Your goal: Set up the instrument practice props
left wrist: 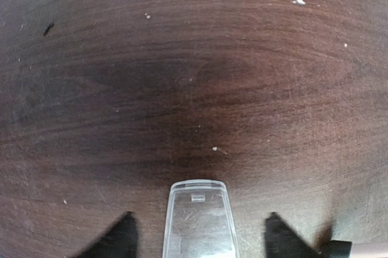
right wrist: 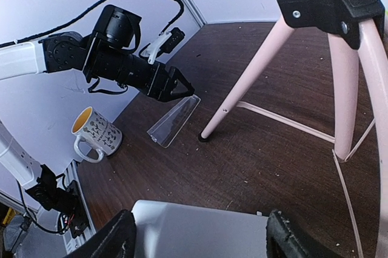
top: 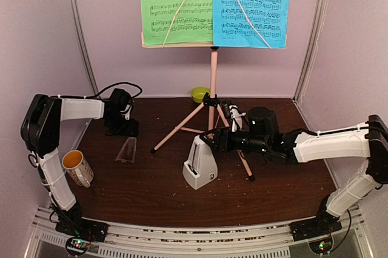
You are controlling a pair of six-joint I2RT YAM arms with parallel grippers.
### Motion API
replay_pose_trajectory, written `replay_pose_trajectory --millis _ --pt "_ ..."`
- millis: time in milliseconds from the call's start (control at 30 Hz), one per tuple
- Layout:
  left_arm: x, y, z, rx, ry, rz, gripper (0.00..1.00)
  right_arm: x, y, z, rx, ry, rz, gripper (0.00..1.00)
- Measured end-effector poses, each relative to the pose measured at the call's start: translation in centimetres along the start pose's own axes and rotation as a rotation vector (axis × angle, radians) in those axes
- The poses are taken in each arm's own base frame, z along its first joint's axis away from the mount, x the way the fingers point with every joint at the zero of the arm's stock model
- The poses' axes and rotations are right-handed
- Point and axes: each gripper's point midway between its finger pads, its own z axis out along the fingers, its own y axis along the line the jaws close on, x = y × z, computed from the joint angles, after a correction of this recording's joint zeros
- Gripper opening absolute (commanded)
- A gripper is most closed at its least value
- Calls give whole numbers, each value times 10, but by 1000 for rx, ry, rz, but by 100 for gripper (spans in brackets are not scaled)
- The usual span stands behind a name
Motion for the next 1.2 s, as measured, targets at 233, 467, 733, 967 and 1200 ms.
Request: replay_pose_trajectory --millis 233,467,733,967,1200 --pt "-7 -1 -16 18 -50 -5 87 0 2 1 16 46 -11 88" --pt "-9 -15 -91 125 -296 52 87 -3 9 -1 6 81 -22 97" --pt "17 -93 -146 398 -558 307 77 -25 32 -30 -41 41 -50 90" --pt "61 -162 -163 647 -625 515 64 15 13 -52 -3 95 -81 58" --pt "93 -211 -135 753 -577 621 41 79 -17 -47 87 244 -98 35"
